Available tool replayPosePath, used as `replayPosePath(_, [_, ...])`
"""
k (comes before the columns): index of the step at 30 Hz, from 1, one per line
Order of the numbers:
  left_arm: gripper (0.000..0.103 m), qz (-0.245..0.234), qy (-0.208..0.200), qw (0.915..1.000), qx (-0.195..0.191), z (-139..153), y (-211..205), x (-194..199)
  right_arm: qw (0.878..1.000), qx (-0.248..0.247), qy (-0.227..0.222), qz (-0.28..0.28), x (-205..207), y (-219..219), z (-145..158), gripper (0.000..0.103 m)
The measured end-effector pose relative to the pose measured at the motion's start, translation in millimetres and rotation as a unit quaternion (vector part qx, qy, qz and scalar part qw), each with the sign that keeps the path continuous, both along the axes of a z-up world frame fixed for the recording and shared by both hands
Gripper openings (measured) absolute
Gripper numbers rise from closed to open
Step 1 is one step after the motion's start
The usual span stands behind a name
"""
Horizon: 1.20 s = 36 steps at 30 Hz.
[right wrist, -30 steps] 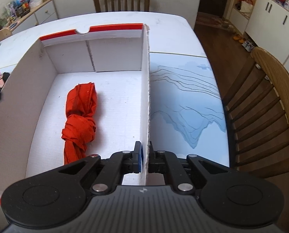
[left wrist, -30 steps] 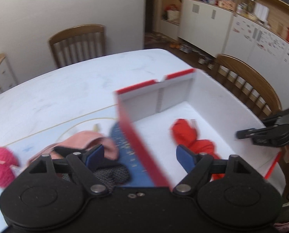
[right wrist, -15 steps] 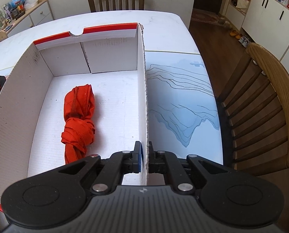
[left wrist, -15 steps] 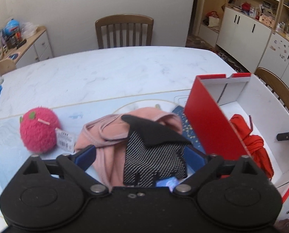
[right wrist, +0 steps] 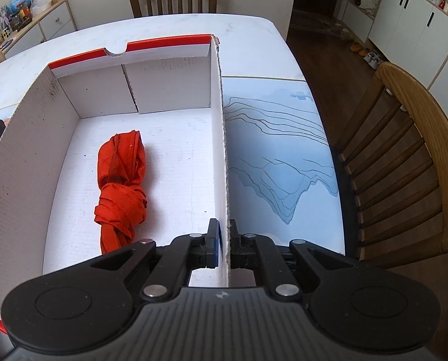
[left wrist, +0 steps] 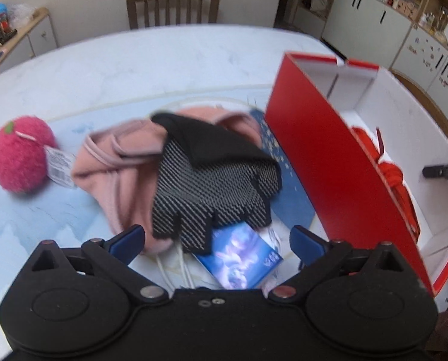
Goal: Organize objects
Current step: 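Grasp the blue tissue pack under the glove with the left gripper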
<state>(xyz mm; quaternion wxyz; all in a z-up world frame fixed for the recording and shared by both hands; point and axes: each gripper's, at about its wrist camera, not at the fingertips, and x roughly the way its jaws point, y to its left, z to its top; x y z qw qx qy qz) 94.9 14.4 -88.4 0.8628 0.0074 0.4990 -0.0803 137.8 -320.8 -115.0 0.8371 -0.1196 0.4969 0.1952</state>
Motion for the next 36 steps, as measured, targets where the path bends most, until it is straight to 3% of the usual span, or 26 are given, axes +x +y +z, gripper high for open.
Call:
replayPosePath(6, [0.102, 0.002, 0.039, 0.9992, 0.006, -17.7, -11.2, 4.2, 1.000, -0.001, -0.001, 0.001, -0.3, -0.5, -0.8, 0.005])
replayPosePath(15, [0.099, 0.009, 0.056, 0.9983, 0.010, -26.1, -20.9, 7.6, 1.000, -0.004, -0.003, 0.007, -0.9, 1.0, -1.6, 0.005])
replayPosePath(21, [0.087, 0.024, 0.062, 0.9978, 0.007, -29.6, -21.9, 11.4, 1.000, -0.005, -0.005, 0.011, -1.0, 1.7, -2.0, 0.005])
replayPosePath(25, [0.073, 0.034, 0.065, 0.9973, 0.008, -32.1, -20.3, 11.9, 1.000, -0.005, -0.005, 0.014, -2.0, 1.8, -2.3, 0.005])
replayPosePath(36, [0.055, 0.054, 0.058, 0.9968, -0.015, -19.7, -8.1, -2.5, 1.000, -0.006, -0.009, 0.025, -5.6, 2.0, -3.1, 0.005])
